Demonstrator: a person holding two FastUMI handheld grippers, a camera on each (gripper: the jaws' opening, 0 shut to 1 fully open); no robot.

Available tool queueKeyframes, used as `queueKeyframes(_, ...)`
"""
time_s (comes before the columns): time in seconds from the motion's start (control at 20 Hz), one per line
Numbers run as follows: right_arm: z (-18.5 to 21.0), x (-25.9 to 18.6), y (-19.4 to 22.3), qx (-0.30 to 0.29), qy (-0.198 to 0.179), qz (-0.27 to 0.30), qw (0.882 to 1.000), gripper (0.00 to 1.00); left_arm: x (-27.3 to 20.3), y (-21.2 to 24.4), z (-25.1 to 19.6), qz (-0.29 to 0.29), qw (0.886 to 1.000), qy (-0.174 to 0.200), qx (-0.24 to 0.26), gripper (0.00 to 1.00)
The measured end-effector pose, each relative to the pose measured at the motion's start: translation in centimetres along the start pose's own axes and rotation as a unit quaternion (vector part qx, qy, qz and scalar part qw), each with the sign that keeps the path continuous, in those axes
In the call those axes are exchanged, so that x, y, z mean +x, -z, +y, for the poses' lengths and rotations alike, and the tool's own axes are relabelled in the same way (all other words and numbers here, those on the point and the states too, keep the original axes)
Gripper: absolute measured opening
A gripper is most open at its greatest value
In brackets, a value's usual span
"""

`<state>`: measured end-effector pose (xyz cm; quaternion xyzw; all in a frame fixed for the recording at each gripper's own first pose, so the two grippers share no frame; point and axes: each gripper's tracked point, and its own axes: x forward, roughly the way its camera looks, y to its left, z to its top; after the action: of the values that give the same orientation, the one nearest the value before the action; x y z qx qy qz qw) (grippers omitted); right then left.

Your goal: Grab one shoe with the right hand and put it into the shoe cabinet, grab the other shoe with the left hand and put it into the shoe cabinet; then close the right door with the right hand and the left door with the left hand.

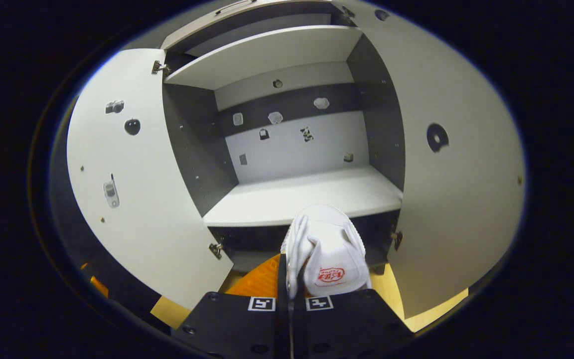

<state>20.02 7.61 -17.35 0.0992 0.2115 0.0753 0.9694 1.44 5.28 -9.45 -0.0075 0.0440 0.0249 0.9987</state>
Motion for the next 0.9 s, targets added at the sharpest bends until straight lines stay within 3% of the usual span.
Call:
queueKeyframes(0.2, -1.0, 6.6, -5.6, -0.035, 0.017, 0.005, 0.999, 0.07, 0.4, 0.3, -0.5, 0.003, 1.0, 0.002, -0.009, 0.95)
queueKeyframes(0.35, -2.6, 12.1, -7.5, -0.062, 0.04, 0.02, 0.997, 0.07, 0.9, 0.6, -0.5, 0.006, 1.0, -0.004, -0.014, 0.95)
queueKeyframes(0.7, -6.0, 23.0, -7.2, -0.112, 0.075, 0.082, 0.987, 0.07, 2.4, 0.6, 0.2, 0.011, 0.999, -0.045, -0.023, 0.95)
queueKeyframes(0.9, -7.9, 27.1, -5.5, -0.138, 0.094, 0.117, 0.979, 0.07, 3.0, 1.0, 0.7, 0.018, 0.997, -0.072, -0.023, 0.95)
